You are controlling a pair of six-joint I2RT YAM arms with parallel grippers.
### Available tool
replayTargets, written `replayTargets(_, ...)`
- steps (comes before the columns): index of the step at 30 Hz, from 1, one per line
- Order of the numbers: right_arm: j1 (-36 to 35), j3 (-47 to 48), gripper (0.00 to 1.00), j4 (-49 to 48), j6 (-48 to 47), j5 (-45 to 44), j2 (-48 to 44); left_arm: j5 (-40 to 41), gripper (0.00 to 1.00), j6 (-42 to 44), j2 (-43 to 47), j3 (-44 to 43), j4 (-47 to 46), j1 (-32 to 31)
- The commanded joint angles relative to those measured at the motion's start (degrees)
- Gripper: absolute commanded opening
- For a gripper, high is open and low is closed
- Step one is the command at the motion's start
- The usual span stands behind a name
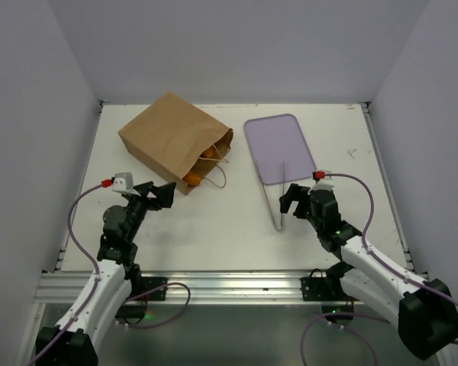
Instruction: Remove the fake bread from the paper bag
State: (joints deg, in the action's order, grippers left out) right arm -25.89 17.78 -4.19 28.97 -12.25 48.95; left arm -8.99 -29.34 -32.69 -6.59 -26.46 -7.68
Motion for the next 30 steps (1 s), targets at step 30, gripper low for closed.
replayTargets(30, -11.55, 0.68, 0.99, -14.36, -1.72, -10.68, 10.55, -3.05, 1.0, 2.18, 1.75, -1.32, 0.0, -0.58)
